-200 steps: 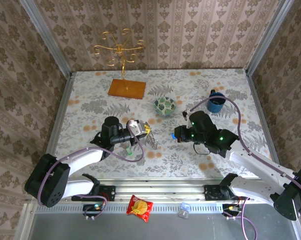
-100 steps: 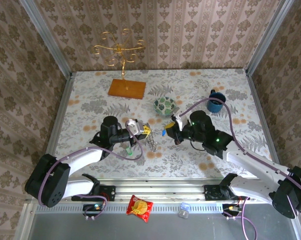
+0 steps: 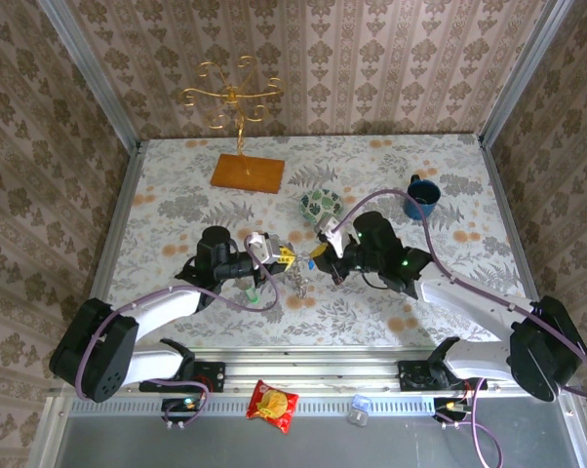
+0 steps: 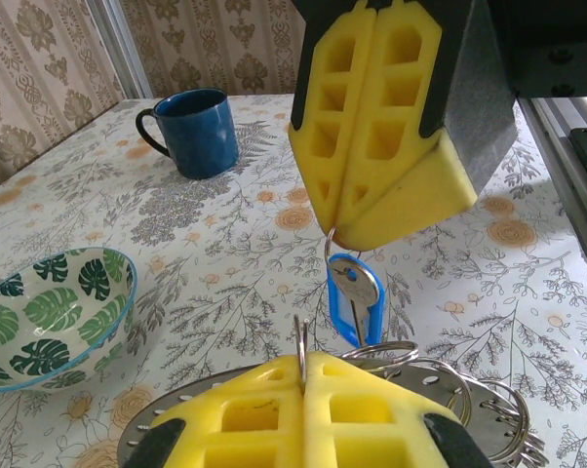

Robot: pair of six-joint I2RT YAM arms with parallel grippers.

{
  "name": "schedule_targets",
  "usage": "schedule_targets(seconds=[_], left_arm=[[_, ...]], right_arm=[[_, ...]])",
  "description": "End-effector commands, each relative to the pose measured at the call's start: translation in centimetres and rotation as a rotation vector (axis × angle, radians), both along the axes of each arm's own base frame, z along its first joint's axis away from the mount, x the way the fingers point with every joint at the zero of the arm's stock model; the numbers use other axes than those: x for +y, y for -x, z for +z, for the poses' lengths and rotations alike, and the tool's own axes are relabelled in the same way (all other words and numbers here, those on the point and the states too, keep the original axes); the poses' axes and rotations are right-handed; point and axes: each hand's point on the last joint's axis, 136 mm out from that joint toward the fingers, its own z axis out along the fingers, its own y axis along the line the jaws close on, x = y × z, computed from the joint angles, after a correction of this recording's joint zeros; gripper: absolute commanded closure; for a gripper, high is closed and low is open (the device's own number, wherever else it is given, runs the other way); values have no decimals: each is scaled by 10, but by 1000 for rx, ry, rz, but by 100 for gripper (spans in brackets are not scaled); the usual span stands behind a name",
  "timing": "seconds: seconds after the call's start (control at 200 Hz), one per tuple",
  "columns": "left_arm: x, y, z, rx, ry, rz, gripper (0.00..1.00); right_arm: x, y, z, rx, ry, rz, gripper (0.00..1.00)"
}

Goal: Put the keys on the keyring

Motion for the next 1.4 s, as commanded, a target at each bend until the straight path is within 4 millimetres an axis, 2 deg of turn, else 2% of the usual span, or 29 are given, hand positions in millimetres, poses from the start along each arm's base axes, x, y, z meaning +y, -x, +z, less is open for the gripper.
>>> schedule_targets(seconds=[0.0, 0.405, 0.835, 1.105, 1.395], left_arm=[[-2, 0, 11, -14, 37, -18, 100], [-3, 0, 10, -7, 37, -21, 100], [-4, 0, 10, -4, 37, -28, 100], [-3, 0, 11, -6, 42, -27, 100], [-3, -2, 10, 2, 47, -14, 100]], right_arm=[[13, -1, 21, -39, -45, 68, 100], [25, -2, 19, -5, -71, 107, 100], [31, -12, 21, -12, -84, 87, 100], [27, -21, 14, -5, -63, 30, 100], [25, -21, 9, 5, -53, 26, 100]])
